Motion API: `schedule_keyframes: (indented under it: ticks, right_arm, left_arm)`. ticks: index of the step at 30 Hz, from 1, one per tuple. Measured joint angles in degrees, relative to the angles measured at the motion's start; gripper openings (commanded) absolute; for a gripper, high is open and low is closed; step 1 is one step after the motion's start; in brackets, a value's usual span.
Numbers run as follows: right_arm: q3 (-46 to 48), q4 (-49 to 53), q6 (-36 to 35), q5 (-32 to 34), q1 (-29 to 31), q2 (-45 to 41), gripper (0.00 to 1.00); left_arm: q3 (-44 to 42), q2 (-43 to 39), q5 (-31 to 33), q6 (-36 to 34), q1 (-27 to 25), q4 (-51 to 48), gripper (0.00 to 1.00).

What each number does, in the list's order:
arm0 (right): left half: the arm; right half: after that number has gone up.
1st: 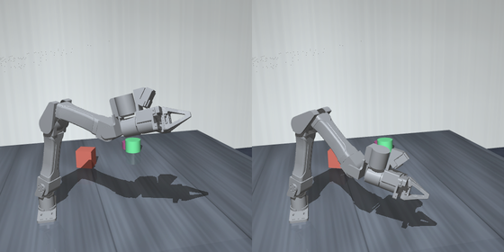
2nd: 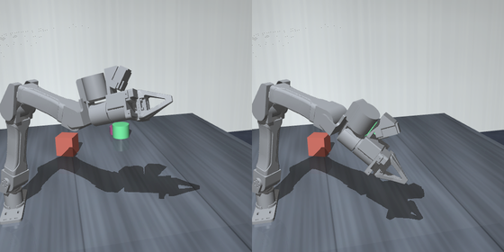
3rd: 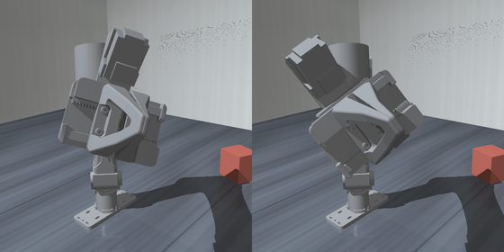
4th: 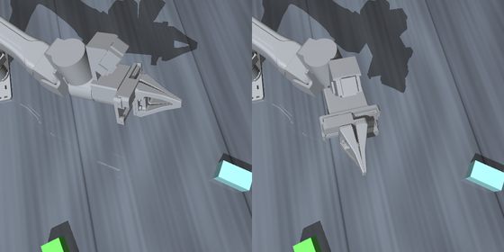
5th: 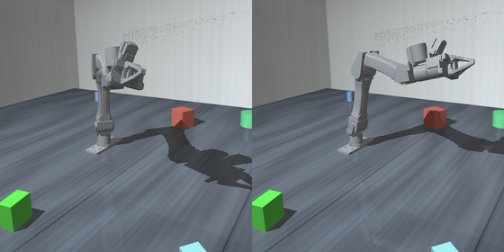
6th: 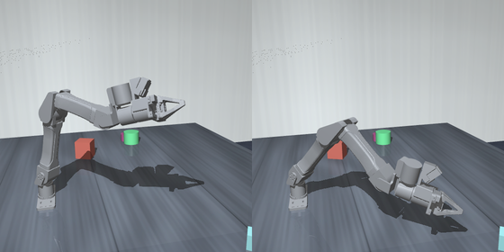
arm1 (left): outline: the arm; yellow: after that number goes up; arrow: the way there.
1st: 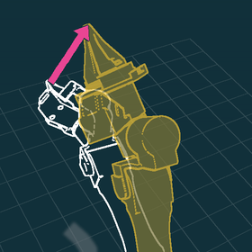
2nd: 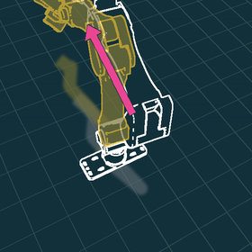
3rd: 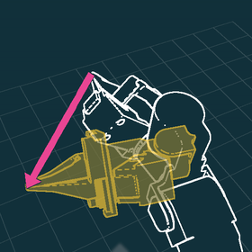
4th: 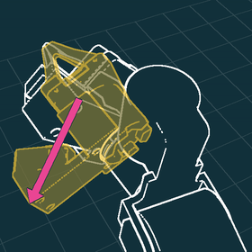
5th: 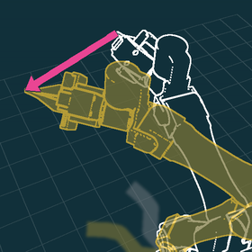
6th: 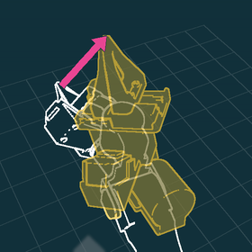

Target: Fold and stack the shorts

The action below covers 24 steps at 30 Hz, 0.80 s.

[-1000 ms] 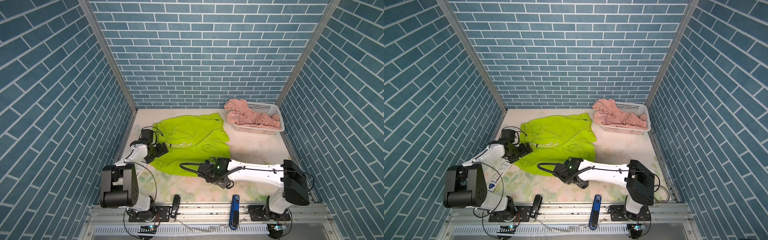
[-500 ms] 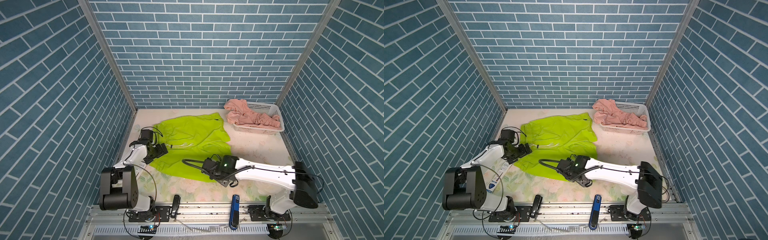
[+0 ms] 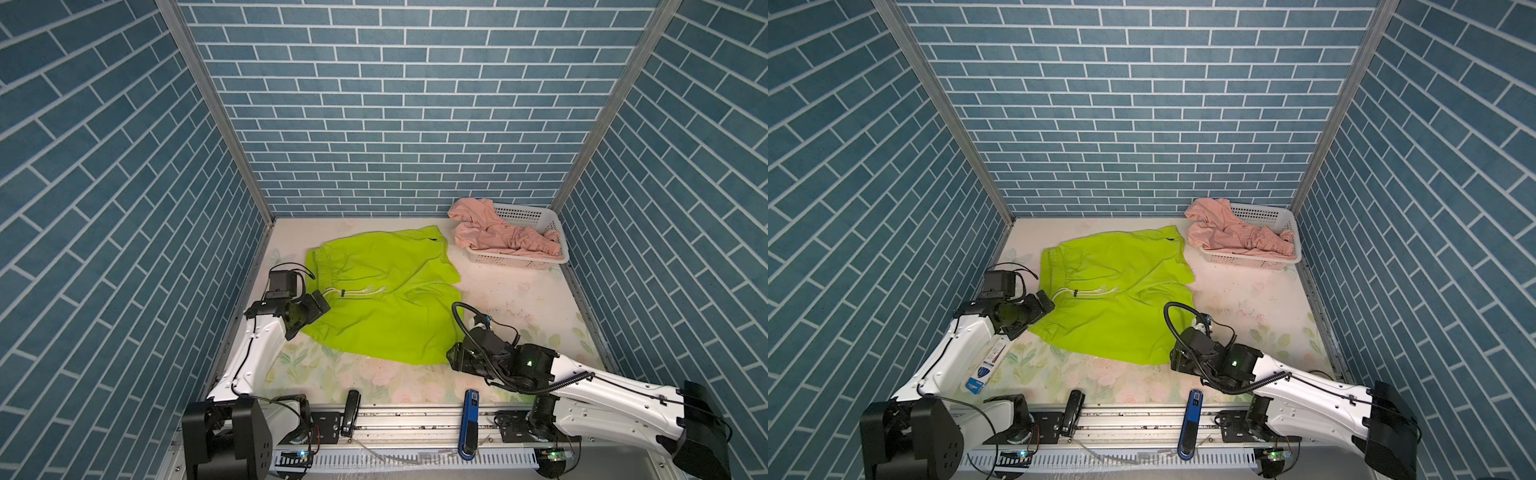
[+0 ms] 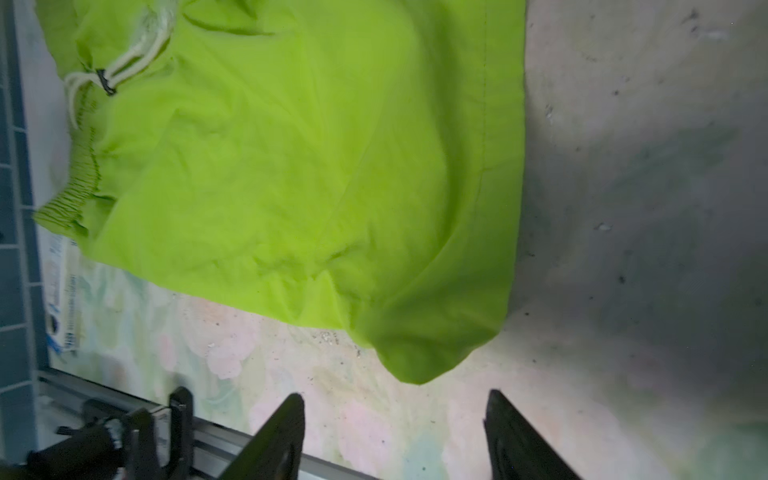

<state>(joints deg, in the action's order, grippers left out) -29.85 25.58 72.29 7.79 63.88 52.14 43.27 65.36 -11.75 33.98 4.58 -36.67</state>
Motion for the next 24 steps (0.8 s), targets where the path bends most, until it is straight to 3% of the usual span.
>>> schedule_keyframes:
  ticks: [8, 18, 24]
  right_arm:
    - [13.3, -20.7, 15.8, -1.9, 1.4, -2.2, 0.71]
    - [12.5, -31.9, 23.8, 3.5, 7.1, 9.2, 0.72]
    - [12.5, -29.4, 26.1, 10.4, 7.2, 9.3, 0.71]
  left_arm:
    - [-2.3, 0.0, -1.7, 1.2, 1.2, 0.7, 1.0]
    - [-6.4, 0.0, -4.9, 1.9, 1.6, 3.3, 1.0]
    - [-6.9, -0.6, -6.0, 2.2, 2.1, 3.6, 1.0]
